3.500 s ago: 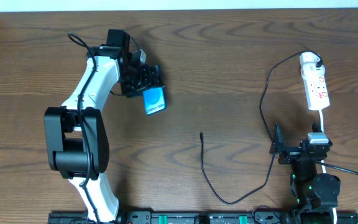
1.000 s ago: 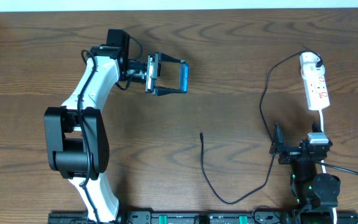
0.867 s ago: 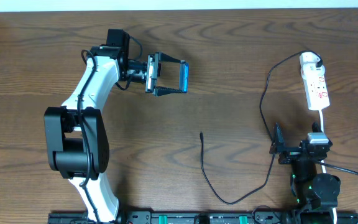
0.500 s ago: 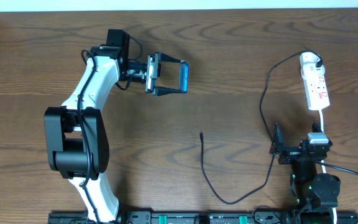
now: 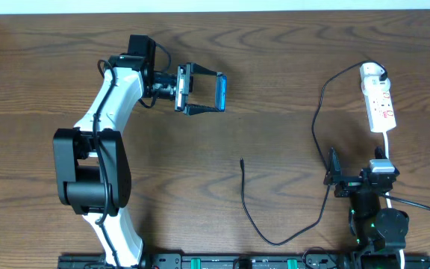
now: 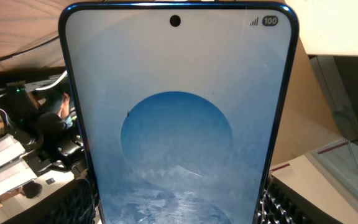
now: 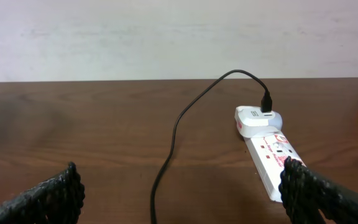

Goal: Plug charger to phone and switch on socket
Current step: 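Rotate the held phone so its bottom port faces right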

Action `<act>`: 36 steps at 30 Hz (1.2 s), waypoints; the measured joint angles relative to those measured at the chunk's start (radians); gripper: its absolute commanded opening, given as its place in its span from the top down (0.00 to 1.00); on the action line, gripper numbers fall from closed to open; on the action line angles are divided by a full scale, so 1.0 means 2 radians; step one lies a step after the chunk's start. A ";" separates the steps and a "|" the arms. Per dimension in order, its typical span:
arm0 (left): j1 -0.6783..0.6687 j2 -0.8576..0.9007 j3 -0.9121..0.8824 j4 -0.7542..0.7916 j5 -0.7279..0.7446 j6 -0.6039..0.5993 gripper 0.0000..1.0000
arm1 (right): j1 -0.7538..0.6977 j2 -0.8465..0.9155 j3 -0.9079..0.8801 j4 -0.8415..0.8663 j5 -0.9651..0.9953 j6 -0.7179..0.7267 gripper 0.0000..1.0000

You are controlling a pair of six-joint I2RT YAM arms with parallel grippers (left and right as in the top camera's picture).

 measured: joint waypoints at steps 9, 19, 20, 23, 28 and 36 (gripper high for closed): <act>0.000 0.000 0.000 0.000 0.000 -0.011 0.92 | 0.000 0.000 0.000 0.000 0.000 0.000 0.01; 0.000 0.000 0.000 0.000 0.000 -0.014 0.93 | 0.000 0.000 0.000 0.000 0.000 0.000 0.01; 0.000 0.000 0.000 0.000 0.000 -0.014 0.93 | 0.000 0.000 0.000 0.000 0.000 0.000 0.01; 0.000 0.000 0.000 0.000 0.000 -0.014 0.93 | 0.000 0.000 0.000 0.000 0.000 0.000 0.01; 0.000 0.000 0.000 0.000 -0.014 -0.014 0.93 | 0.000 0.000 0.000 0.000 0.000 0.000 0.01; 0.000 0.000 0.000 0.001 -0.089 -0.014 0.92 | 0.000 0.000 0.000 0.000 0.000 0.000 0.01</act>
